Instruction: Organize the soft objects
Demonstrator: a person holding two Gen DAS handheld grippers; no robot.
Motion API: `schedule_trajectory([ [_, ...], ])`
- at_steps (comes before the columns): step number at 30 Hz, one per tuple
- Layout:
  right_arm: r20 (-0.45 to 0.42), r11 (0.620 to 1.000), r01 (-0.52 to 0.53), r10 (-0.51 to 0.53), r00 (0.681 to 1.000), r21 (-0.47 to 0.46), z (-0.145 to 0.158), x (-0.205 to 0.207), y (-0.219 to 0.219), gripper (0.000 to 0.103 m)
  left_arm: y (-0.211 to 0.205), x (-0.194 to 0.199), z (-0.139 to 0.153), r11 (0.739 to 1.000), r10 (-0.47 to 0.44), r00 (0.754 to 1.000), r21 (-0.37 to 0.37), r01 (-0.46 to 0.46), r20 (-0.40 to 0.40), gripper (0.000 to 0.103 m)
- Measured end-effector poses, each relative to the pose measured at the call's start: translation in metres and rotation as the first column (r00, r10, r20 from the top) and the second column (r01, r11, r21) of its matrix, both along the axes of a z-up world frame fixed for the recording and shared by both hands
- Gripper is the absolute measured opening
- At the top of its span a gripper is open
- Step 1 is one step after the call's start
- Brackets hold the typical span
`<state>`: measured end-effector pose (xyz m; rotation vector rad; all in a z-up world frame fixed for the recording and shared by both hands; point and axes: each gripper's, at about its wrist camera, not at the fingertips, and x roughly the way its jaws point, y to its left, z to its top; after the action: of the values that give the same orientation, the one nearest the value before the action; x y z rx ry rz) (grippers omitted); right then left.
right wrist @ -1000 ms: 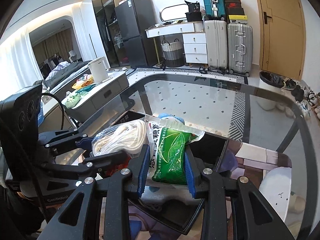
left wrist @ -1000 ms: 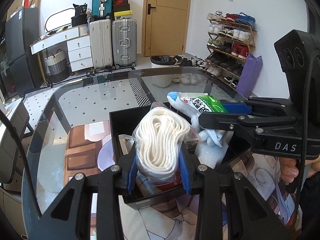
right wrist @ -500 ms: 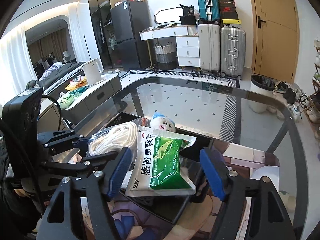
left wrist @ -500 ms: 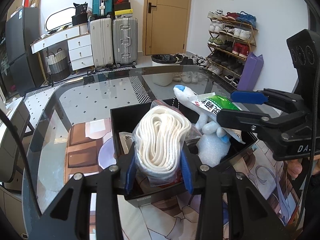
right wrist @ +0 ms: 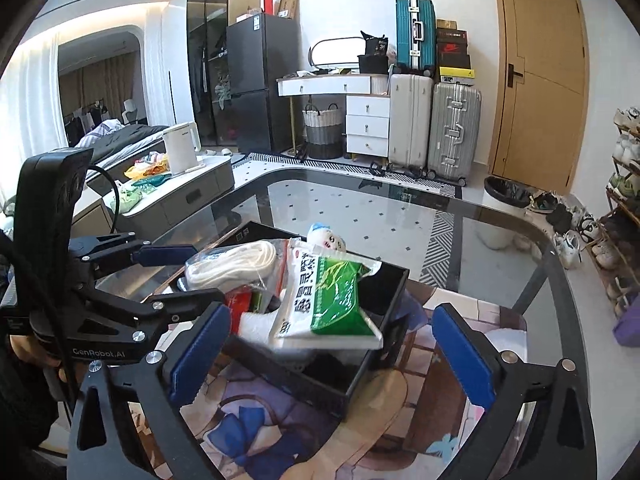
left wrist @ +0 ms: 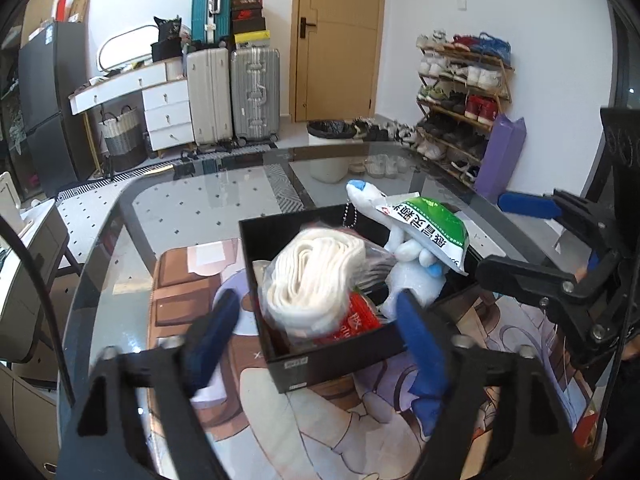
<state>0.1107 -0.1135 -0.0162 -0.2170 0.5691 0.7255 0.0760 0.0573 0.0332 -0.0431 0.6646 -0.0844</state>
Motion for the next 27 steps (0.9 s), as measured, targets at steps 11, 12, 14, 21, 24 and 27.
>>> schedule_trajectory([
  [11,0.049,0.996,0.024,-0.028,0.998,0.088,-0.002,-0.034,-0.014,0.102,0.009,-0.026,-0.002,0.999,0.053,0.996,-0.009,-0.053,0.069,0.099],
  [12,0.05,0.995,0.027,-0.032,0.998,0.096,-0.003,-0.036,-0.015,0.102,0.009,-0.028,-0.003,0.998,0.059,0.995,-0.01,-0.058,0.077,0.1],
  [14,0.047,0.994,0.03,-0.036,0.998,0.109,-0.004,-0.039,-0.016,0.102,0.008,-0.031,-0.005,0.997,0.073,0.994,-0.011,-0.072,0.087,0.102],
  [21,0.055,0.991,0.05,-0.058,0.997,0.127,-0.011,-0.049,-0.016,0.102,0.008,-0.04,-0.016,0.995,0.102,0.99,-0.028,-0.1,0.101,0.103],
  [24,0.072,0.99,0.058,-0.068,0.995,0.13,-0.014,-0.05,-0.017,0.102,0.007,-0.041,-0.02,0.994,0.109,0.988,-0.028,-0.106,0.107,0.103],
  [27,0.099,0.989,0.064,-0.077,0.992,0.131,-0.017,-0.056,-0.018,0.102,0.006,-0.045,-0.021,0.993,0.115,0.985,-0.023,-0.113,0.129,0.103],
])
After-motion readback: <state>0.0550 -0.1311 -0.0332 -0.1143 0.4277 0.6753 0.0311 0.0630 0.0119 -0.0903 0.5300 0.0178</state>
